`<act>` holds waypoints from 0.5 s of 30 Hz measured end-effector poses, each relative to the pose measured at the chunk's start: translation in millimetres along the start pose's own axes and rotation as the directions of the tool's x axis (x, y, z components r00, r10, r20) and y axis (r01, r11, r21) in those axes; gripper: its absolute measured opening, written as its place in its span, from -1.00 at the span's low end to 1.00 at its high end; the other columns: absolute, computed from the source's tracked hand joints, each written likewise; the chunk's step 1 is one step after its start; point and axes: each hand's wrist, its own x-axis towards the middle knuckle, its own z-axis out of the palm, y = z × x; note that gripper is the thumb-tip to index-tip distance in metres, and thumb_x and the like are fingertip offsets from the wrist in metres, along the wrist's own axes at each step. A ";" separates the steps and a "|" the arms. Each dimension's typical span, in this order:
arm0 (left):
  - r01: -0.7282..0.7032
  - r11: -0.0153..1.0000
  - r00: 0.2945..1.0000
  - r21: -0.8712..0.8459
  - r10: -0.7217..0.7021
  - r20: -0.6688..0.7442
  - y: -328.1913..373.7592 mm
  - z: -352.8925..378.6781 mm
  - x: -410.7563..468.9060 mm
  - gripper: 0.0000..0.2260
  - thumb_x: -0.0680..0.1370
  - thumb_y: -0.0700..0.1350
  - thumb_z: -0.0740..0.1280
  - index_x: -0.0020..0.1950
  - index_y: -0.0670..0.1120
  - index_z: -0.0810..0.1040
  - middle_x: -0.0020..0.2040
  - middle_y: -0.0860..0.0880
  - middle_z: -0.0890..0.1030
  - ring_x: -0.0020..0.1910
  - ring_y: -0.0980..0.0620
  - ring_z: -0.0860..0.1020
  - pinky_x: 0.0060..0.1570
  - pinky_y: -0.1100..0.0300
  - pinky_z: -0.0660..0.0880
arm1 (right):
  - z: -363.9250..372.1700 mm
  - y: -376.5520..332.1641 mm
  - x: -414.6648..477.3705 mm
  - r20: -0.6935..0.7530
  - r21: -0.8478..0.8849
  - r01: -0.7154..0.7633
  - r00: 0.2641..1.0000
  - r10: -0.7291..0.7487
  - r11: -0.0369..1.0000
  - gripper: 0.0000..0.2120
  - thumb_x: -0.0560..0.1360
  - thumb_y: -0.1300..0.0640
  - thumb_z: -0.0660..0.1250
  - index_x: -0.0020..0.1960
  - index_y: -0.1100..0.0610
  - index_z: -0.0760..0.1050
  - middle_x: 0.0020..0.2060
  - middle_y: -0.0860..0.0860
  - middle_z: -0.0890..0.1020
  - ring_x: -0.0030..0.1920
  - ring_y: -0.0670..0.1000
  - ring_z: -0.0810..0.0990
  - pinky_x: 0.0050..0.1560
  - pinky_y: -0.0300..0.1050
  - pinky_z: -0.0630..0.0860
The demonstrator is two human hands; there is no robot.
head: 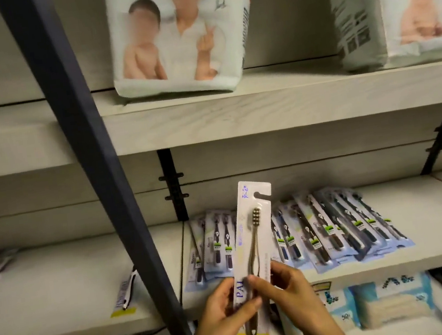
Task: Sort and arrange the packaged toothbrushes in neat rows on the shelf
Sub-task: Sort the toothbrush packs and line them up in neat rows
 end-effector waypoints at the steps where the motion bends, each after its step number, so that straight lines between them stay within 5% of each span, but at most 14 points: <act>1: 0.003 1.000 1.000 0.023 -0.003 0.006 0.7 -7.6 -5.2 -0.70 0.41 -0.31 0.44 0.08 -0.06 0.54 -0.03 0.03 0.69 0.02 0.12 0.63 -0.07 0.35 0.52 | 5.7 -3.1 -3.0 -0.003 -0.002 -0.005 1.000 0.005 1.000 -0.87 0.43 0.20 0.42 -0.02 0.11 0.64 -0.12 0.04 0.71 0.01 0.21 0.62 0.06 0.09 0.55; 6: -0.060 0.987 0.997 0.146 0.067 -0.044 15.6 -54.6 -33.6 -0.54 0.20 0.04 0.51 0.06 -0.02 0.55 -0.05 -0.02 0.66 -0.04 0.08 0.62 -0.03 0.28 0.51 | 21.8 -17.4 -12.4 0.044 -0.016 0.026 0.999 -0.025 1.000 -0.83 0.40 0.22 0.42 -0.03 0.06 0.59 -0.14 -0.04 0.72 -0.08 0.01 0.67 -0.07 -0.16 0.61; 15: -0.229 0.972 0.957 0.047 0.234 -0.172 44.4 -178.6 -77.2 -0.48 0.16 0.11 0.57 -0.04 -0.17 0.60 -0.14 -0.18 0.67 -0.18 -0.01 0.63 -0.16 0.30 0.55 | 88.6 -32.8 -33.3 0.088 -0.071 0.116 0.990 -0.109 0.991 -0.63 0.20 -0.13 0.45 -0.03 -0.04 0.59 -0.14 -0.06 0.71 -0.11 0.03 0.67 -0.07 -0.06 0.62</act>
